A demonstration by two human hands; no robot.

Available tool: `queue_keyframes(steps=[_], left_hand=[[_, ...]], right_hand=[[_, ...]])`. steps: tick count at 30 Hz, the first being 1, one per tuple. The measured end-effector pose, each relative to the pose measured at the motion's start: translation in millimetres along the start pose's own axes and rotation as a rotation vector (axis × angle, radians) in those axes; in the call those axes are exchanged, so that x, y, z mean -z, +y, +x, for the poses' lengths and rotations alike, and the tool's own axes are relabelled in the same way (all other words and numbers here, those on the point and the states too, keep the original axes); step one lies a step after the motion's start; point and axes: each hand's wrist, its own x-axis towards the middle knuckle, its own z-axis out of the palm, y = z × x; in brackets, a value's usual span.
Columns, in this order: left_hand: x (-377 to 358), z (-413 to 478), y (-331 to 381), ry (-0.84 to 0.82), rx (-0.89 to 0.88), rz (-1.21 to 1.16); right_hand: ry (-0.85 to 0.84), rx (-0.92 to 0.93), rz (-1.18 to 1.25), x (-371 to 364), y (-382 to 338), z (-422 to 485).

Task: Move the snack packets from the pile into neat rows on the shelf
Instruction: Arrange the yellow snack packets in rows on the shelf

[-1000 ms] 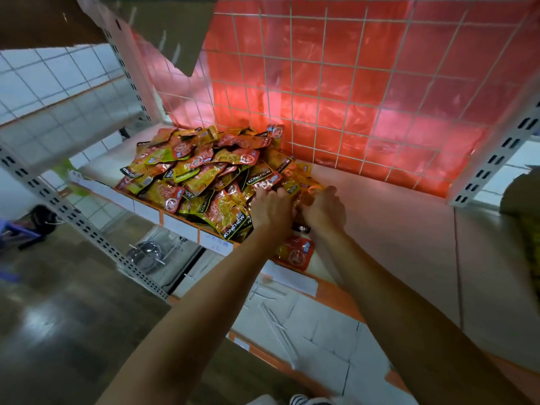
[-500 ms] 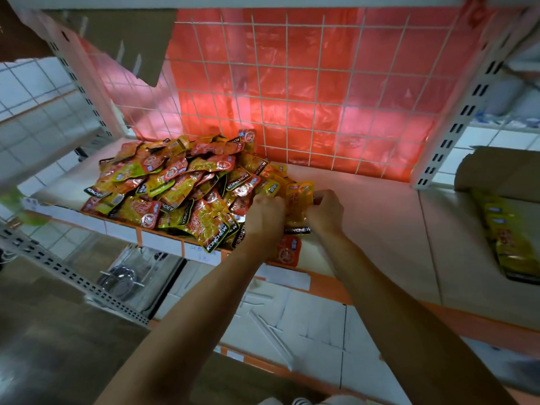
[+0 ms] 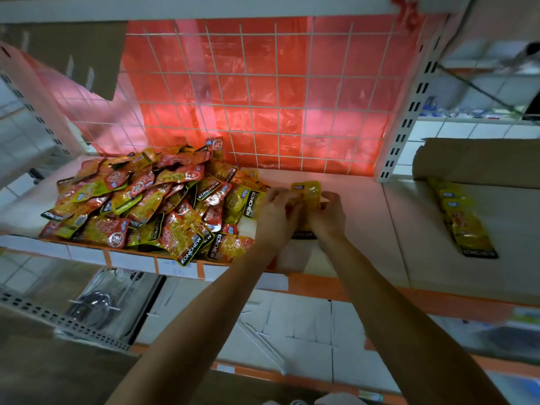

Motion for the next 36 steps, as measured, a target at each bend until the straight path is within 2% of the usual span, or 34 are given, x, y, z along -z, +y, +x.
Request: queue_keyframes(steps=[2, 4, 6, 8, 14, 18, 22, 25, 27, 28, 33, 36], left_hand=[[2, -1, 2, -0.020, 0.125, 0.022], [5, 1, -4, -0.148, 0.210, 0.175], [7, 6, -13, -0.321, 0.209, 0.346], [10, 11, -19, -0.436, 0.208, 0.404], [10, 10, -24, -0.434, 0.375, 0.504], [7, 8, -15, -0.388, 0.318, 0.486], [3, 13, 3, -0.461, 0.303, 0.427], [-2, 18, 20, -0.751, 0.126, 0.420], [-8, 19, 27, -0.953, 0.095, 0.400], [-11, 19, 27, -0.993, 0.087, 0.413], [-17, 33, 34, -1.022, -0.006, 0.458], [-29, 37, 44, -0.937, 0.063, 0.489]], right_hand=[[0.012, -0.003, -0.007, 6, 0, 2], [0.032, -0.003, -0.025, 10, -1, 4], [0.036, -0.009, -0.024, 14, -2, 5], [0.032, -0.007, -0.018, 16, -1, 5], [0.046, -0.010, -0.003, 22, 1, 3], [0.080, -0.033, 0.001, 30, 4, 2], [0.138, -0.031, 0.004, 46, 9, 2], [0.190, -0.025, 0.007, 61, 13, 4], [0.212, -0.016, 0.014, 70, 16, 5], [0.219, -0.016, 0.014, 75, 17, 7], [0.213, -0.026, 0.030, 95, 18, 13], [0.208, -0.001, 0.040, 109, 21, 16]])
